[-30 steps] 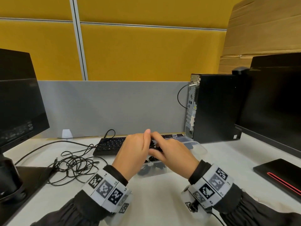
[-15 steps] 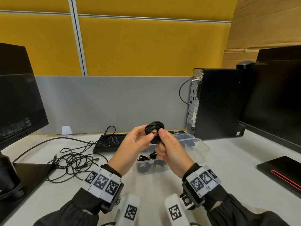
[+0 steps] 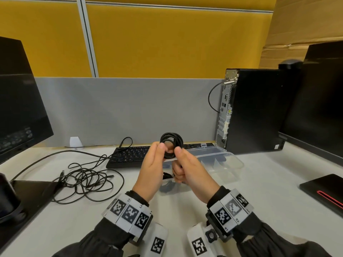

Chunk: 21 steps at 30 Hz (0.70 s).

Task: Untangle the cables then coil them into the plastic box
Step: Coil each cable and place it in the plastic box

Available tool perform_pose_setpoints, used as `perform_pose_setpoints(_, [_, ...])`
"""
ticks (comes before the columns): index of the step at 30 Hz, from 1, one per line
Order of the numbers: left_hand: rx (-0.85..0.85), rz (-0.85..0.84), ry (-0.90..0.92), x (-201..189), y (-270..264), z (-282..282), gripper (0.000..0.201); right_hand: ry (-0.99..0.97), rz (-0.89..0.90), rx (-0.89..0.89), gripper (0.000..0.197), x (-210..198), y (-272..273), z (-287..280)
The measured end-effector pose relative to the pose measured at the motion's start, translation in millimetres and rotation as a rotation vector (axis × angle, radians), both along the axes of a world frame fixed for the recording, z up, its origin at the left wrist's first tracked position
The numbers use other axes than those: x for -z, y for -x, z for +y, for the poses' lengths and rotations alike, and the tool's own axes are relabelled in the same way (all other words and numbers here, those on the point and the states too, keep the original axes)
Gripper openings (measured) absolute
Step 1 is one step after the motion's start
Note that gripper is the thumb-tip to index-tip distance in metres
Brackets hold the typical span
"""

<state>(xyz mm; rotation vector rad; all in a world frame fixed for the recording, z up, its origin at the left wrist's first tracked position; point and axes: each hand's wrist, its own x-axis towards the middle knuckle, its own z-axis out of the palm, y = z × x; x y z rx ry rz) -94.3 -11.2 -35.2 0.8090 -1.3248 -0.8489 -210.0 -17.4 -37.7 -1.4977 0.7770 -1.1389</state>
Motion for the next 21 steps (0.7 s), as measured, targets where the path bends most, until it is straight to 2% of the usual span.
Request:
perform_pose_setpoints(3, [-0.044,0.04,-0.013,-1.3,-6.5,-2.1,0.029,0.162,0.367,0.08,0.029,-12.9,4.2,6.0])
perform_pose_setpoints(7, [-0.157,-0.26,0.033,-4.4,-12.8,-2.3,0.032,0.475,0.784,0.228,0.023,-31.3,25.1,6.3])
perform_pose_setpoints(9, [-0.164,-0.35,0.041,-6.2,-15.8,-2.5,0.032,0.786,1.036,0.485,0.027,-34.2,35.6,1.7])
perform_pose_setpoints(10, [-0.149,-0.383,0.038,-7.2,-17.1,-1.5,0.031,0.925,1.096,0.64,0.03,-33.8,38.7,-0.9])
perform_pose_setpoints(13, [-0.077,-0.459,0.046,-9.9,-17.3,4.8,0.031,1.033,0.991,0.875,0.029,-31.4,43.5,-9.2])
perform_pose_setpoints(16, [-0.019,-0.453,0.056,-12.3,-16.4,8.7,0.032,1.072,0.805,0.859,0.026,-25.0,45.4,-17.8])
perform_pose_setpoints(18, [0.03,-0.409,0.06,-14.6,-14.7,10.0,0.032,0.964,0.535,0.73,0.022,-24.0,41.9,-19.8])
perform_pose_setpoints(21, [0.088,-0.368,0.066,-17.1,-10.7,12.0,0.033,0.568,0.179,0.522,0.018,-24.3,28.5,-14.6])
